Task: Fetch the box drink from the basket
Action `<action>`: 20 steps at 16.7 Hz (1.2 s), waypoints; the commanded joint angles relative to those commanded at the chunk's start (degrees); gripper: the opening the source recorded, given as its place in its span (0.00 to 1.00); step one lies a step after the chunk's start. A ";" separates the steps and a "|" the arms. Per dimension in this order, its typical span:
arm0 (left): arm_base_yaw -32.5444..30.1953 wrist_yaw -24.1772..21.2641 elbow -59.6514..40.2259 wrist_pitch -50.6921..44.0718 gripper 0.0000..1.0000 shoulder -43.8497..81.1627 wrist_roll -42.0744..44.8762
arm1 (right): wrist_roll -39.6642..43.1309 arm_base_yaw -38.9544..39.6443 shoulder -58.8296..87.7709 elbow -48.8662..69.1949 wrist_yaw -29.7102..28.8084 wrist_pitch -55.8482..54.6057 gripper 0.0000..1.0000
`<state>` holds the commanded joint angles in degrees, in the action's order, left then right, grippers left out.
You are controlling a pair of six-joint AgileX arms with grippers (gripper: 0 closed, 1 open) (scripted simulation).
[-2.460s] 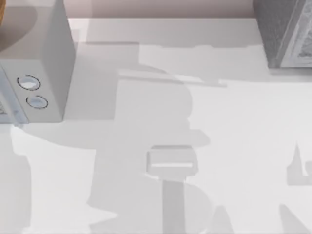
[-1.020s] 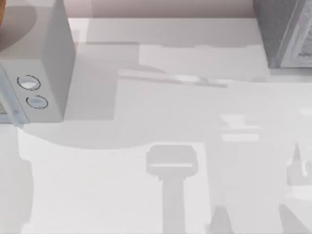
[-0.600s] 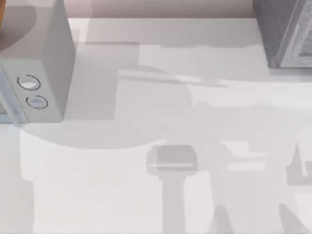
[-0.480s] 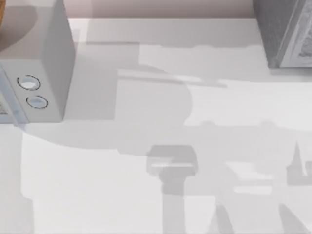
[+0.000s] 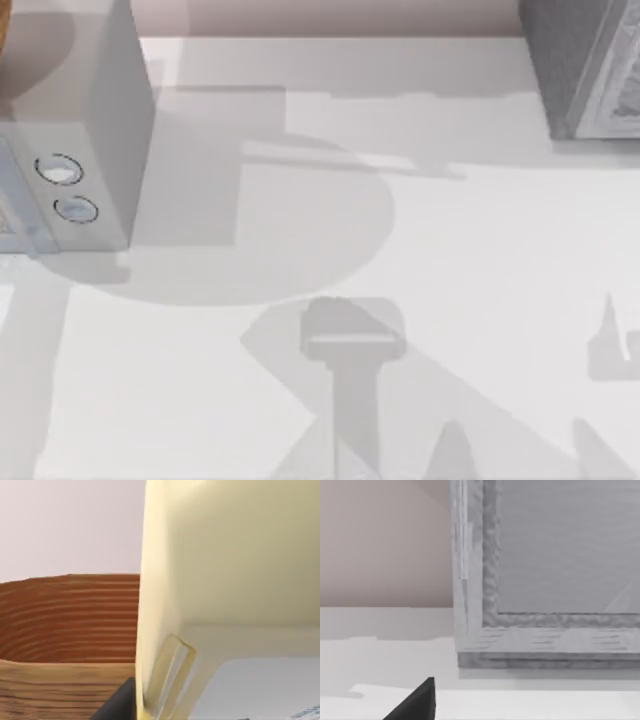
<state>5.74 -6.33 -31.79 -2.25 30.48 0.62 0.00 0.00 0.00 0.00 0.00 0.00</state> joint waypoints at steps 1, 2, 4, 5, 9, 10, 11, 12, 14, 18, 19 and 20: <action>-0.86 0.94 5.31 0.35 0.00 -4.96 -0.09 | 0.00 0.00 0.00 0.00 0.00 0.00 1.00; -1.68 1.86 10.34 0.68 0.00 -9.69 -0.18 | 0.00 0.00 0.00 0.00 0.00 0.00 1.00; -3.20 3.53 19.18 1.26 0.00 -18.08 -0.35 | 0.00 0.00 0.00 0.00 0.00 0.00 1.00; -3.86 4.27 22.80 1.51 0.00 -21.60 -0.42 | 0.00 0.00 0.00 0.00 0.00 0.00 1.00; -5.60 6.19 31.21 2.19 0.00 -29.91 -0.61 | 0.00 0.00 0.00 0.00 0.00 0.00 1.00; -5.74 6.34 31.78 2.24 0.00 -30.48 -0.62 | 0.00 0.00 0.00 0.00 0.00 0.00 1.00; -5.74 6.34 31.79 2.24 0.00 -30.49 -0.62 | 0.00 0.00 0.00 0.00 0.00 0.00 1.00; -5.74 6.34 31.79 2.24 0.00 -30.49 -0.62 | 0.00 0.00 0.00 0.00 0.00 0.00 1.00; -5.55 6.27 31.68 2.22 0.00 -30.24 -0.61 | 0.00 0.00 0.00 0.00 0.00 0.00 1.00; -2.18 2.81 29.04 1.17 0.00 -30.34 -4.13 | 0.00 0.00 0.00 0.00 0.00 0.00 1.00; 0.12 0.46 27.20 0.68 0.00 -30.60 -6.50 | 0.00 0.00 0.00 0.00 0.00 0.00 1.00; 3.01 -2.49 24.93 0.16 0.00 -31.01 -9.30 | 0.00 0.00 0.00 0.00 0.00 0.00 1.00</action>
<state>8.74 -8.83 -6.86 -2.08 -0.53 -8.68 0.00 0.00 0.00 0.00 0.00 0.00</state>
